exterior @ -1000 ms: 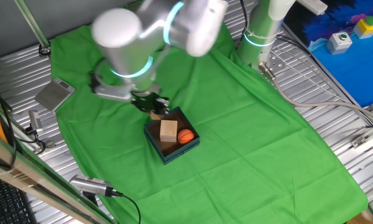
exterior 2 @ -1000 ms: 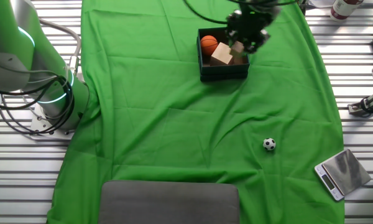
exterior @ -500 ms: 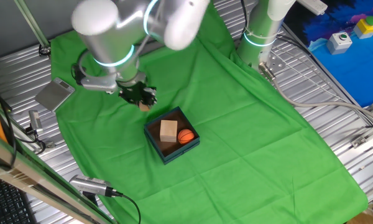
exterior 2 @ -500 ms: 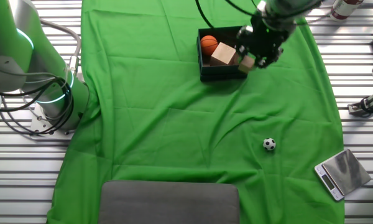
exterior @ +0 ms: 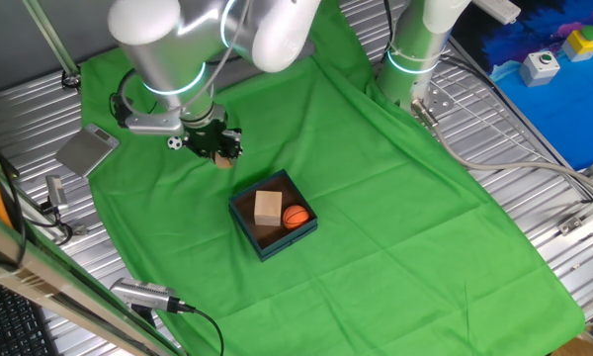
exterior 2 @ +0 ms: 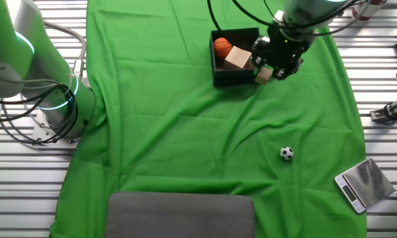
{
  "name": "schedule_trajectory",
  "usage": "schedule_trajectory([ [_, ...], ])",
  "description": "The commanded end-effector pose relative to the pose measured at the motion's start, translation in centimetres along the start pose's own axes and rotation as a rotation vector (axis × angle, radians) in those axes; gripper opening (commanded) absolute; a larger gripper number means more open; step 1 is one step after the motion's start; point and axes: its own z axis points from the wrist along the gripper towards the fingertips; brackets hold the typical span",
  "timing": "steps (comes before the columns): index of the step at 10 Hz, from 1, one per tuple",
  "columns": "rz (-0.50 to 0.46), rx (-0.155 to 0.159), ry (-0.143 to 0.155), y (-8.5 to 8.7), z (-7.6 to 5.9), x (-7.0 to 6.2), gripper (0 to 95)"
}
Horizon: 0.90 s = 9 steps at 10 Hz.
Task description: Take everything out of the gift box
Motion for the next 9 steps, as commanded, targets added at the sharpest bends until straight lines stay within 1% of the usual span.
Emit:
schedule_trajectory([
  [1,0.149,-0.005,0.015,-0.1,0.0,0.0,0.0],
  [3,0.211,-0.008,0.008,-0.1,0.0,0.0,0.0],
  [4,0.234,-0.007,0.013,-0.1,0.0,0.0,0.0],
  [6,0.236,-0.008,0.011,-0.1,0.0,0.0,0.0],
  [7,0.252,-0.01,0.012,-0.1,0.0,0.0,0.0],
  [8,0.247,-0.011,0.013,-0.4,-0.1,0.4,0.0],
  [9,0.224,-0.016,0.006,-1.6,-0.2,1.9,0.0],
])
